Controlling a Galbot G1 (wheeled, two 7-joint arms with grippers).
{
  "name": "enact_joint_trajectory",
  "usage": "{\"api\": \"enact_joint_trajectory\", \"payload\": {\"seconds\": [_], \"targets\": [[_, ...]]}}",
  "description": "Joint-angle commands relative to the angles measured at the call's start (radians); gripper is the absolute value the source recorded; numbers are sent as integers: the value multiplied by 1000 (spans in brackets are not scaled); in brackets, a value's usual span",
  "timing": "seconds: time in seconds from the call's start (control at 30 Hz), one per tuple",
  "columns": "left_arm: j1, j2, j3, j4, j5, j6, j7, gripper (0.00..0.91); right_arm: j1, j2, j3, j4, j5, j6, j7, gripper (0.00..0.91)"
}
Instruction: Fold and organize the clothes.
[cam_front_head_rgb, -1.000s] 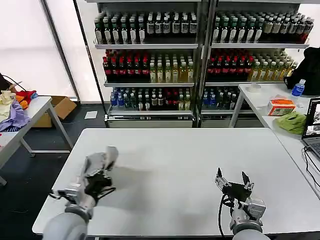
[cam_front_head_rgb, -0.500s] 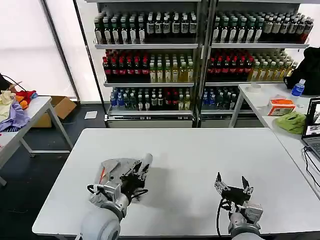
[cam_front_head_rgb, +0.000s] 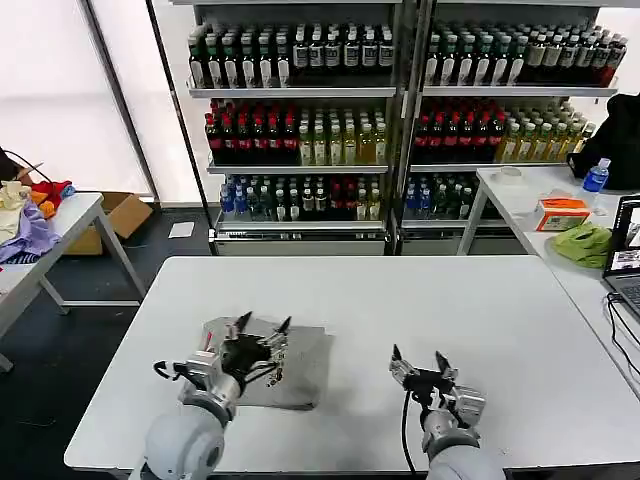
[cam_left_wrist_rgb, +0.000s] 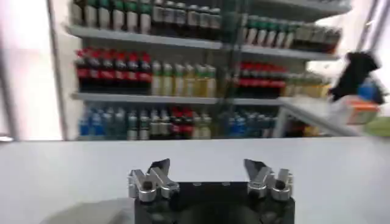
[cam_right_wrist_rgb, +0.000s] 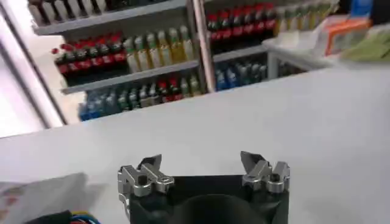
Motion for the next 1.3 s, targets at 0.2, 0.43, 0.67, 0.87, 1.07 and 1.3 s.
{"api": "enact_joint_trajectory", "payload": {"seconds": [0.2,0.43,0.67,0.87,1.07,1.3], "targets": [[86,120,-229,-19,124,11,-51,907,321,57,-220,-307,333,-31,9,907],[105,104,-245,-25,127,16,-55,907,369,122,-243,-375,333,-32,9,806],[98,98,-259,-13,119,11,-64,907,359,145,-268,-409,328,-32,19,796],[98,89,-258,-11,119,11,-63,907,346,148,-278,-410,305,-30,31,0],[101,82,-254,-7,119,11,-64,907,319,144,-279,-374,267,-25,33,0],[104,71,-247,-9,120,12,-64,907,295,96,-260,-327,221,-23,30,0]]}}
